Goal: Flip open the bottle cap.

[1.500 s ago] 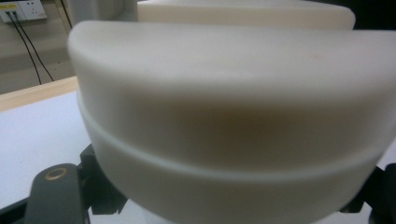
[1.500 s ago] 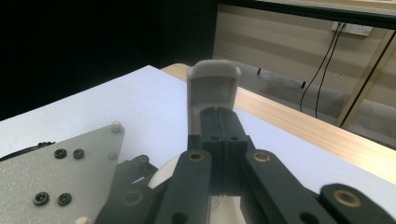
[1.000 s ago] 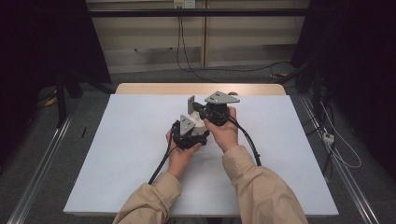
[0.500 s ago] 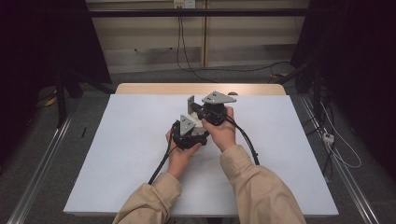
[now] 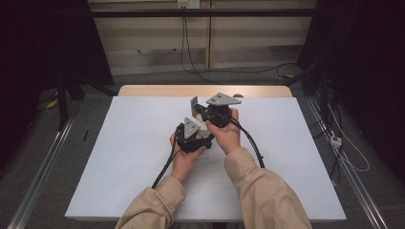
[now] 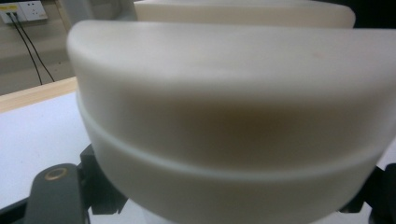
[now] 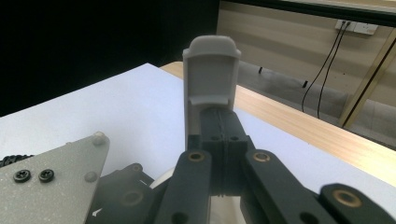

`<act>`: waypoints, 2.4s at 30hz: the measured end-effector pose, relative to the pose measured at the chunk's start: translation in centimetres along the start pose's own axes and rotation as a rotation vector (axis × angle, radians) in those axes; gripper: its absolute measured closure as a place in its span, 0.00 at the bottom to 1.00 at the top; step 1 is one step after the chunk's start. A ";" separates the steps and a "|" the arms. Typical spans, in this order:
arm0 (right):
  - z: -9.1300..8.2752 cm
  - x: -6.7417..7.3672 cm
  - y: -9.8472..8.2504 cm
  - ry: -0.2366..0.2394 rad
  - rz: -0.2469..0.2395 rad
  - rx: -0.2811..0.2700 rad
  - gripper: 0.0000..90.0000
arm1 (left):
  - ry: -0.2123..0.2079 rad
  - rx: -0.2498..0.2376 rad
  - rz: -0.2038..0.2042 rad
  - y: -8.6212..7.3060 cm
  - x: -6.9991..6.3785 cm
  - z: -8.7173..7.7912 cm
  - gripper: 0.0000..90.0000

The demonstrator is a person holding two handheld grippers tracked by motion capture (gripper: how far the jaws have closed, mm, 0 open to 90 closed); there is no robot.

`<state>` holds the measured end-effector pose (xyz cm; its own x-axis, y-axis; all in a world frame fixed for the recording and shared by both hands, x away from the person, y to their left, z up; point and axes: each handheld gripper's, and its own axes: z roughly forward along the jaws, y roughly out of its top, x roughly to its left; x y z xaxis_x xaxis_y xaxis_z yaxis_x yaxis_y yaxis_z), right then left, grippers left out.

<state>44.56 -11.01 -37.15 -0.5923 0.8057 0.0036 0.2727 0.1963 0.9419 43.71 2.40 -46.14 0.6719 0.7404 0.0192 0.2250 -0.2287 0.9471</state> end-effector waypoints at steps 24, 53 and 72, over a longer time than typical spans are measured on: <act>0.9 0.1 -0.1 0.007 -0.003 0.014 1.00 | 0.004 -0.002 -0.005 0.0 -0.1 0.0 0.21; 1.6 0.1 0.2 0.014 -0.007 0.024 1.00 | 0.006 0.001 -0.011 0.0 0.0 0.0 0.21; 2.2 0.2 0.1 0.029 -0.003 0.032 1.00 | 0.011 0.000 -0.011 0.0 -0.1 0.0 0.21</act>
<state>46.16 -9.62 -37.81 -0.6146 0.7887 0.0110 0.2946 0.2167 0.9307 43.66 2.38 -46.18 0.6618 0.7496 0.0123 0.2322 -0.2206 0.9473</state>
